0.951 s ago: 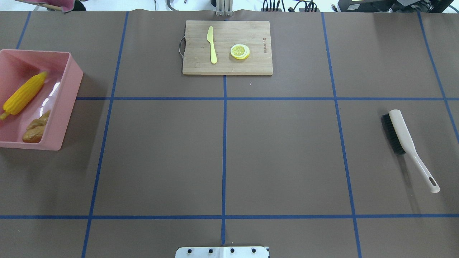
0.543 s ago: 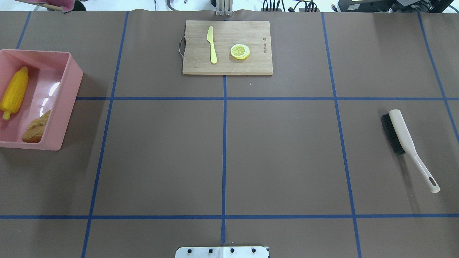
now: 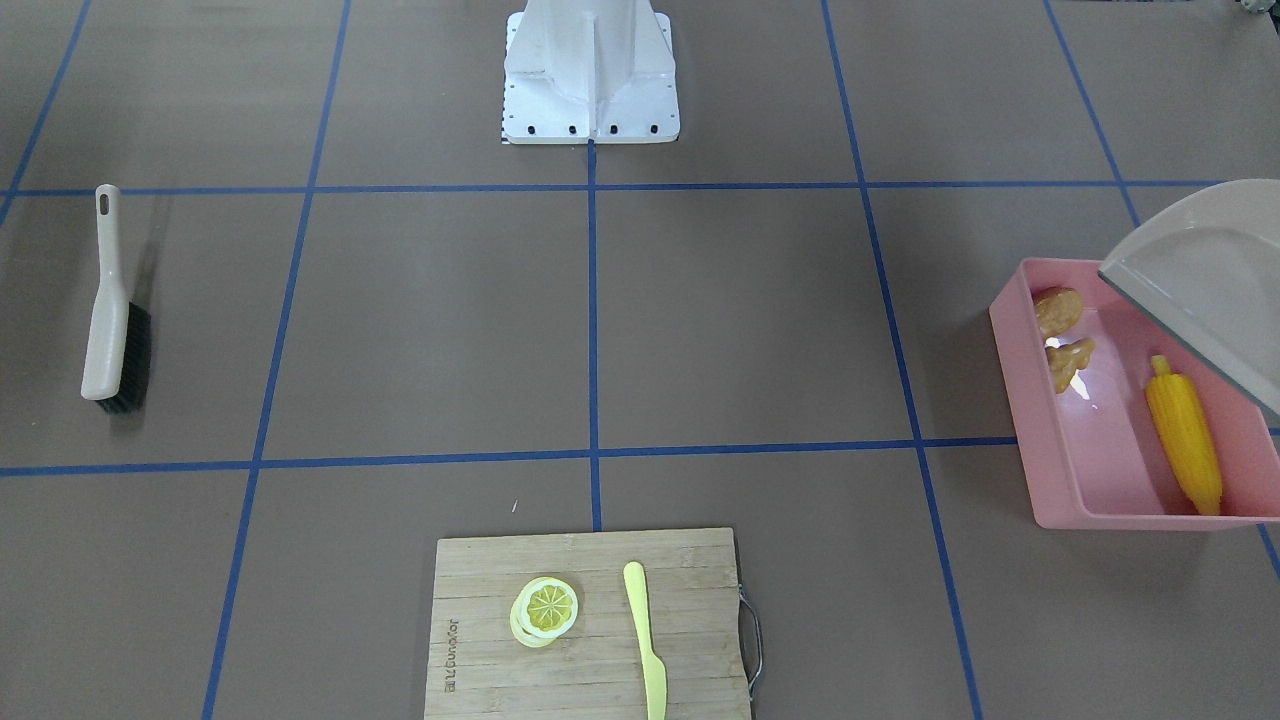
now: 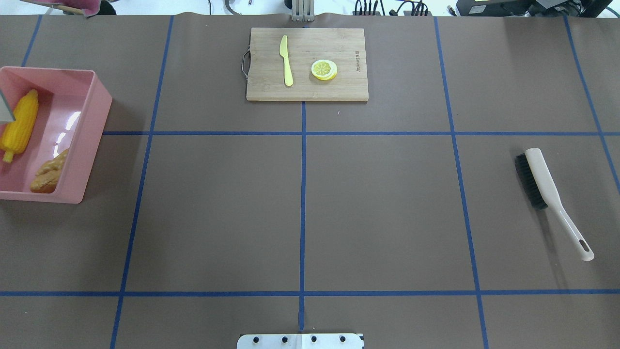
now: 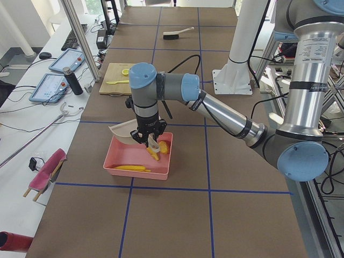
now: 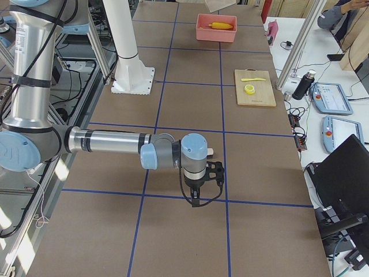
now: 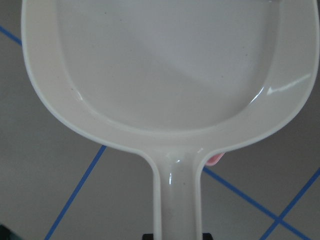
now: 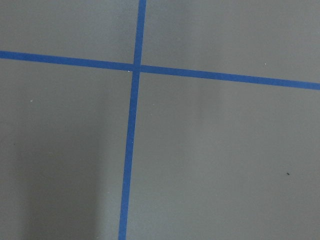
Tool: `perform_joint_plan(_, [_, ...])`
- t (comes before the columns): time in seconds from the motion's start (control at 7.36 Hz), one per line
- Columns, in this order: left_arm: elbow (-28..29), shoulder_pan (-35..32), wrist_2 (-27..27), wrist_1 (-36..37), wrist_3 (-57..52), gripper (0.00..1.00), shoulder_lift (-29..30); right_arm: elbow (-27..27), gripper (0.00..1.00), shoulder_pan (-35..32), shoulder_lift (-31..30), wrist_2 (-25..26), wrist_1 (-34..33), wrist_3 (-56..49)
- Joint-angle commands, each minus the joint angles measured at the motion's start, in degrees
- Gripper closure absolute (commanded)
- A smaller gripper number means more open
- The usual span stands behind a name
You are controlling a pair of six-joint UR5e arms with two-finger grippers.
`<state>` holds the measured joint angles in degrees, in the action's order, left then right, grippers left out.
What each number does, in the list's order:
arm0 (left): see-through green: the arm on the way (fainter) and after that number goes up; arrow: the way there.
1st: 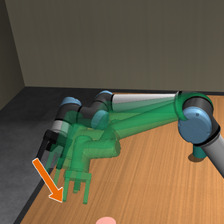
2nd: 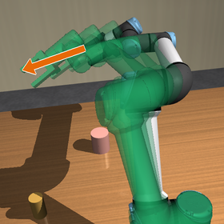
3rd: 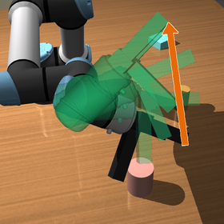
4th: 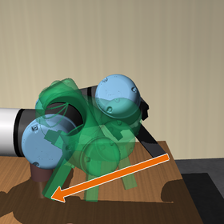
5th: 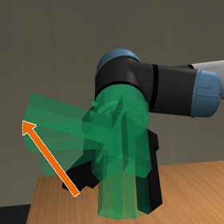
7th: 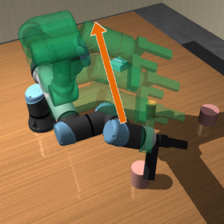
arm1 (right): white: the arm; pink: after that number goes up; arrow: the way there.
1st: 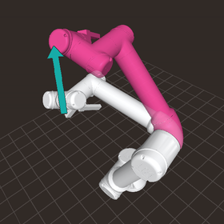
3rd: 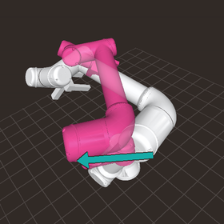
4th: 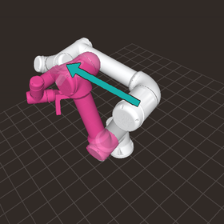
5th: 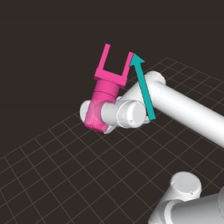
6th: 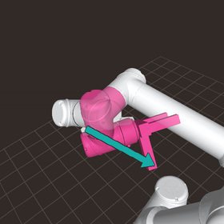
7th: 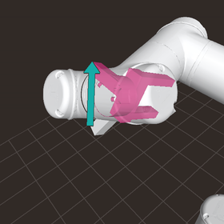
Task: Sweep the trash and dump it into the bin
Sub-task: 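Shake the dustpan empty over the bin and lift it away with the left gripper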
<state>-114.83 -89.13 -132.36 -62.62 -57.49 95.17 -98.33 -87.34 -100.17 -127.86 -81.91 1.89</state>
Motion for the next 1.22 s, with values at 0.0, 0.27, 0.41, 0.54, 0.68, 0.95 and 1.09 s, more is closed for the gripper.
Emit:
perform_joint_plan(0.0, [-0.2,7.4,-3.0,-4.6,-0.3,1.00,2.6,0.2,0.00,0.0,-0.2,0.1,0.2,0.3])
perform_joint_plan(0.27, [0.5,14.6,-2.6,-9.8,-0.3,1.00,6.0,0.7,0.00,0.1,-0.3,0.1,0.1,0.3])
perform_joint_plan(0.41, [1.5,19.0,-2.3,-12.7,0.2,1.00,7.7,0.7,0.00,0.1,-0.3,0.1,0.1,0.3])
perform_joint_plan(0.54, [3.5,22.1,-2.4,-14.5,0.5,1.00,9.9,0.8,0.00,0.1,-0.3,0.0,0.1,0.3])
perform_joint_plan(0.68, [6.2,26.7,-2.4,-17.6,0.6,1.00,11.8,0.9,0.00,0.1,-0.3,0.0,0.0,0.3])
perform_joint_plan(0.95, [11.1,33.9,-2.5,-24.6,5.6,1.00,13.8,2.0,0.00,0.1,-0.3,0.1,0.1,0.3])
perform_joint_plan(1.09, [11.1,37.2,-2.2,-28.0,13.8,1.00,14.3,1.9,0.00,0.1,-0.3,-0.1,0.0,0.2])
